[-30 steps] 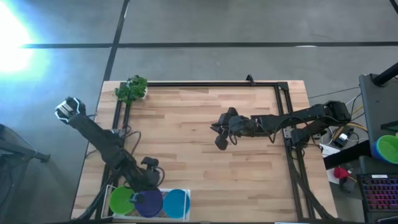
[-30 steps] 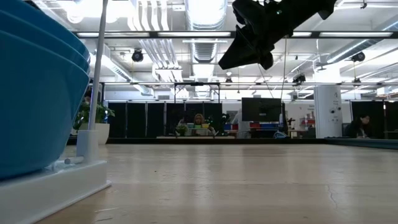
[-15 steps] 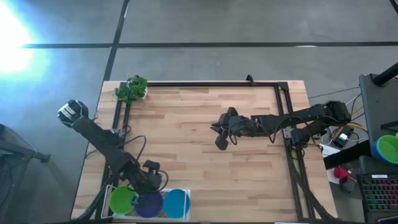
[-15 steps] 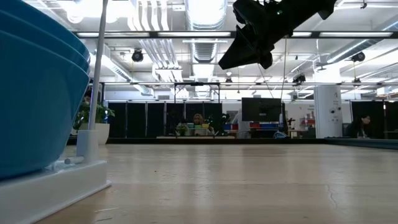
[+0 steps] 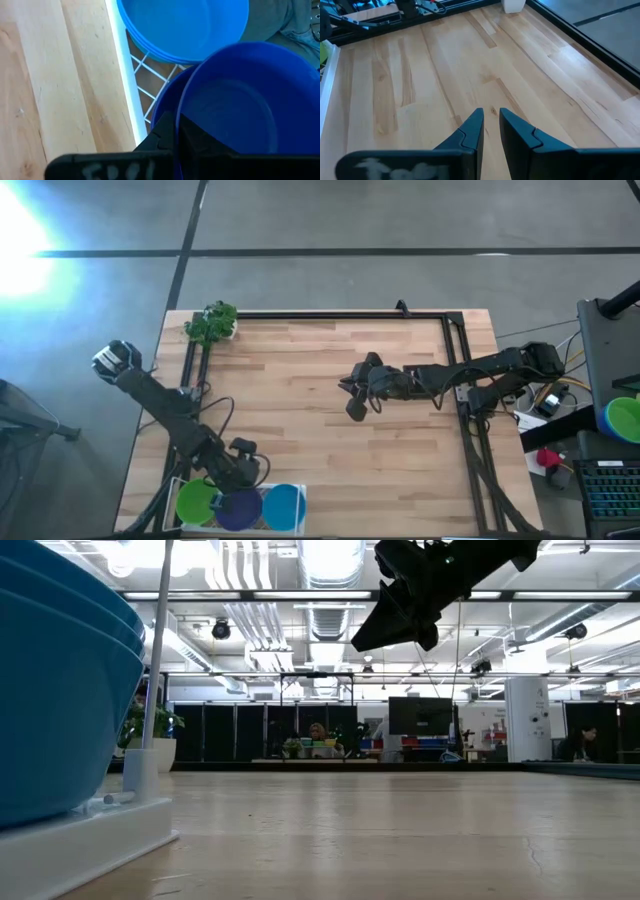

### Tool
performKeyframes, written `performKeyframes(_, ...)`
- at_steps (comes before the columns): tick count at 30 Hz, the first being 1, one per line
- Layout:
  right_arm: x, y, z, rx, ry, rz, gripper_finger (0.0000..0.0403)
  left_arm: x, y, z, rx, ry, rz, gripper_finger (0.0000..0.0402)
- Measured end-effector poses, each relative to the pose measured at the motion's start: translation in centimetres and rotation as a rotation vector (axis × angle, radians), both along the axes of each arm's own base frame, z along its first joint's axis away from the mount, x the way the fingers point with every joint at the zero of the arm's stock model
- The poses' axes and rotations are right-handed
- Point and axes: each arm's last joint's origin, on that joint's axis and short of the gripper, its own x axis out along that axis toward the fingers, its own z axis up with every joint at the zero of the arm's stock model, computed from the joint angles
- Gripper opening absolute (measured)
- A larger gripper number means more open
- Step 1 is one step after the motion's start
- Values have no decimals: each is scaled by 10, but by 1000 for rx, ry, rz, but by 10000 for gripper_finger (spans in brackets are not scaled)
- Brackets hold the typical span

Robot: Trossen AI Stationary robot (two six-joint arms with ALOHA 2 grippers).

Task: Pick & Place Mini bowls
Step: Stack the purple bowl on the purple bowl on the shelf

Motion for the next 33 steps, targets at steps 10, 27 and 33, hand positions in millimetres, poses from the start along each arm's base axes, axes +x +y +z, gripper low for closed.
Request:
performKeyframes(10,0,1,0,18,1,28,59,0,0,0,5,-5,-10,50)
performKeyframes(27,0,1,0,17,2,30,59,-2,0,0,-51,64,14,62)
performKeyframes(33,0,2,0,43,3,71,59,-5,1,-2,-62,129,-4,62)
